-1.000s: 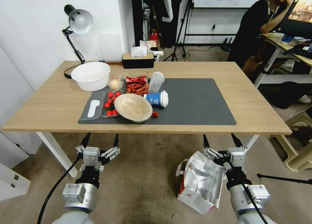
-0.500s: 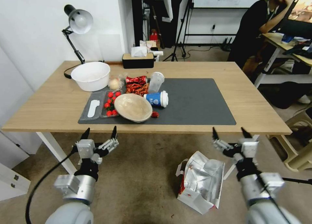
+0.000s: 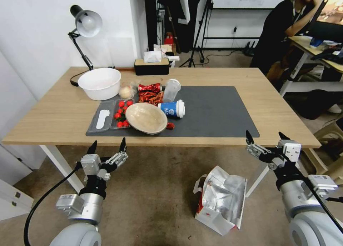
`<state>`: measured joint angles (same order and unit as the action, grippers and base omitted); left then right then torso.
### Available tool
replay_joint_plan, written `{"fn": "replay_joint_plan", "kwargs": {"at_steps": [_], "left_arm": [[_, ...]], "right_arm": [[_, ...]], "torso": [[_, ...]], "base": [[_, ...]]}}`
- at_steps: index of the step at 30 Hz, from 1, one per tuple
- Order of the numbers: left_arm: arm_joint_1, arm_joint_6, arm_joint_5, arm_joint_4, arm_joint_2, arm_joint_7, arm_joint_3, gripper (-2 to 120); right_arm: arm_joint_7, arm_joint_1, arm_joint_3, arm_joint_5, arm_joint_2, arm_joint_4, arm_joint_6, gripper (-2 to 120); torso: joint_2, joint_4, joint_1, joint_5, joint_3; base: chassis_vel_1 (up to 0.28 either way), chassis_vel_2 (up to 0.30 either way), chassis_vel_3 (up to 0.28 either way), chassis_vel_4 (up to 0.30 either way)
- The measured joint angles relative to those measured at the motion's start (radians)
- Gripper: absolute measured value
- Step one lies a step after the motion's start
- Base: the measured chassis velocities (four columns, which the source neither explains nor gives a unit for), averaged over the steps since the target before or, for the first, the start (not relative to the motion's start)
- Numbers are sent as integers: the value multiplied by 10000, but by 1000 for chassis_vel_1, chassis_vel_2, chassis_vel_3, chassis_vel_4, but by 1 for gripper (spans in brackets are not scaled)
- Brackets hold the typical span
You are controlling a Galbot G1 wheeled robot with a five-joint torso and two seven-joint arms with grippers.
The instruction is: Pick up the food delivery bag from the floor and place it on the table.
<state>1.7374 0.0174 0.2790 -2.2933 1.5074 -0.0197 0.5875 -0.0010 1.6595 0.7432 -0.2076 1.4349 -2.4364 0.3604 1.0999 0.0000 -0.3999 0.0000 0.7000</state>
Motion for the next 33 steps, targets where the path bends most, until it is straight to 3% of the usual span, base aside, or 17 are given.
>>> {"fn": "replay_joint_plan", "kwargs": {"at_steps": [17, 33], "left_arm": [[35, 88, 1, -56, -20, -28, 52, 100], [54, 9, -69, 32, -34, -39, 40, 100]], "right_arm": [[-6, 18, -25, 31, -2, 17, -63, 100], [9, 95, -79, 92, -44, 77, -156, 100]], "torso": [[-26, -1, 9, 0, -15], [-1083, -1, 481, -1, -598]], "base": [[0, 0, 0, 0], [0, 0, 0, 0]]}}
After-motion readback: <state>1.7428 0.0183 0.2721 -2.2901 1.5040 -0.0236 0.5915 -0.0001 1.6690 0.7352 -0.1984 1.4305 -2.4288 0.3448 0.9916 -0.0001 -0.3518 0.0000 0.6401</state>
